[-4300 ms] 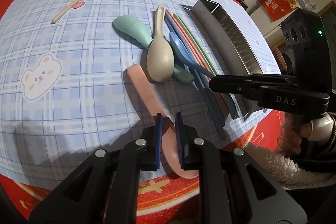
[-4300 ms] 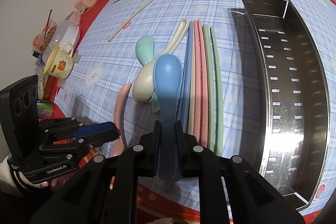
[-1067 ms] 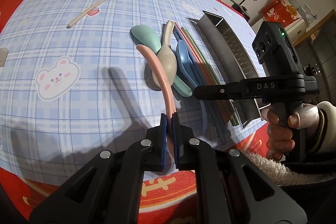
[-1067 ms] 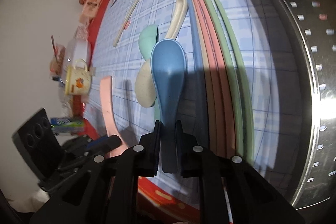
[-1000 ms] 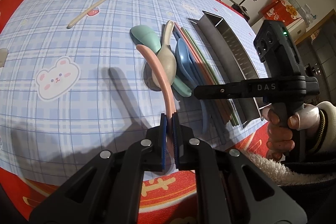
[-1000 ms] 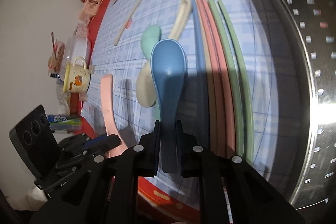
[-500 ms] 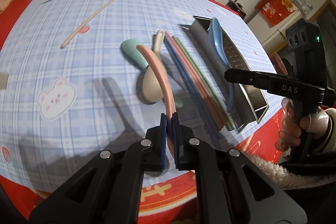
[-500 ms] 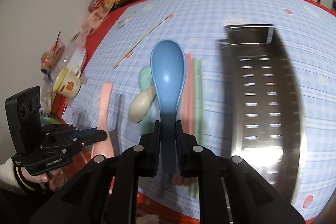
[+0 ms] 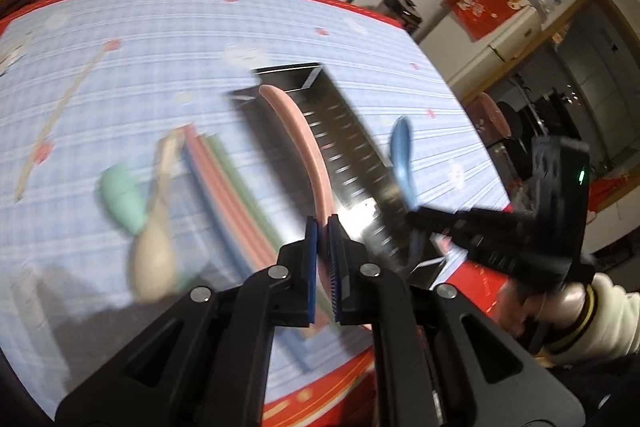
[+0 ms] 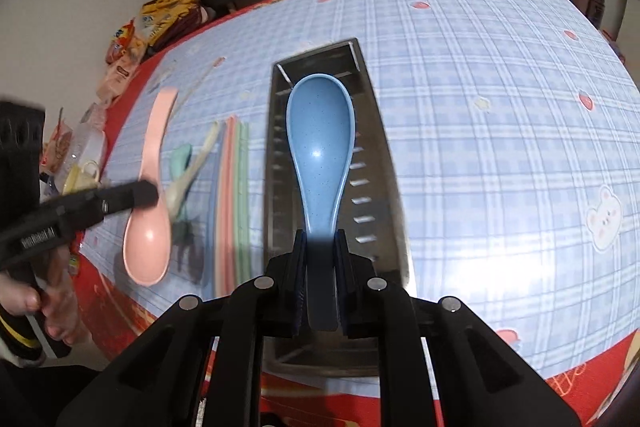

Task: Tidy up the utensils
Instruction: 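Carry the blue spoon into the steel basket while the left tool carries the pink spoon there, then open both tools to release the spoons inside the steel basket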

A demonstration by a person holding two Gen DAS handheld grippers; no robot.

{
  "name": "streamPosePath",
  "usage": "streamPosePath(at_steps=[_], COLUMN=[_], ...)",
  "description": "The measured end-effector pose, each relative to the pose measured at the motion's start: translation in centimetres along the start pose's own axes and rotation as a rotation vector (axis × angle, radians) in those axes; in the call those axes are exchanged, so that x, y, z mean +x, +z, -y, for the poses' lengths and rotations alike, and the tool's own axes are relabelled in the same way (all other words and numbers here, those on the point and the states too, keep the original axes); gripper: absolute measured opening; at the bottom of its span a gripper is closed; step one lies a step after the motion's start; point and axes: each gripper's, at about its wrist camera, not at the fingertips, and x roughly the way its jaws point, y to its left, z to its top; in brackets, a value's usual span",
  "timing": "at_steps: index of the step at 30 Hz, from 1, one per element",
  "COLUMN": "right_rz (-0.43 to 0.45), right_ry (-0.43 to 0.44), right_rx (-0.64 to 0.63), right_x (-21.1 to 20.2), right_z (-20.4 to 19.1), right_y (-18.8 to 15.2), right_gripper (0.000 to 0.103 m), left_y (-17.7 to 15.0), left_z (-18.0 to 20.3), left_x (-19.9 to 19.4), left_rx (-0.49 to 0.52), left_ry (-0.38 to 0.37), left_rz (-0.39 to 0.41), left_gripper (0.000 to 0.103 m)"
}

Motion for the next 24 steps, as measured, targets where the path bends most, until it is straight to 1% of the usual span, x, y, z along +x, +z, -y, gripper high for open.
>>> streamPosePath(at_steps=[4, 9, 13, 18, 24], right_rz=[-0.039, -0.061, -0.072, -0.087, -0.1], right_ry=[-0.016, -0.025, -0.029, -0.027, -0.033], right_rx=[-0.018, -0.032, -0.015, -0.028, -0.023], right_x=[0.8, 1.0, 1.1, 1.4, 1.8], right_z=[0.3, 0.8, 1.6, 1.6, 1.7], right_y=[-0.4, -0.8, -0.7, -0.7, -0.4], right_gripper=[0.014, 0.014, 0.014, 0.014, 0.014], left_y=[1.2, 2.0, 1.8, 1.4, 1.3], left_z=[2.3, 3.1, 2.8, 2.0, 2.1], left_x=[2.7, 5.1, 6.8, 8.6, 9.5], left_rx=[0.03, 0.01, -0.016, -0.071, -0.089], left_ry=[-0.027, -0.047, -0.062, -0.084, -0.084], left_rz=[-0.023, -0.053, -0.082, -0.117, -0.135], left_gripper=[0.009, 0.009, 0.009, 0.009, 0.01])
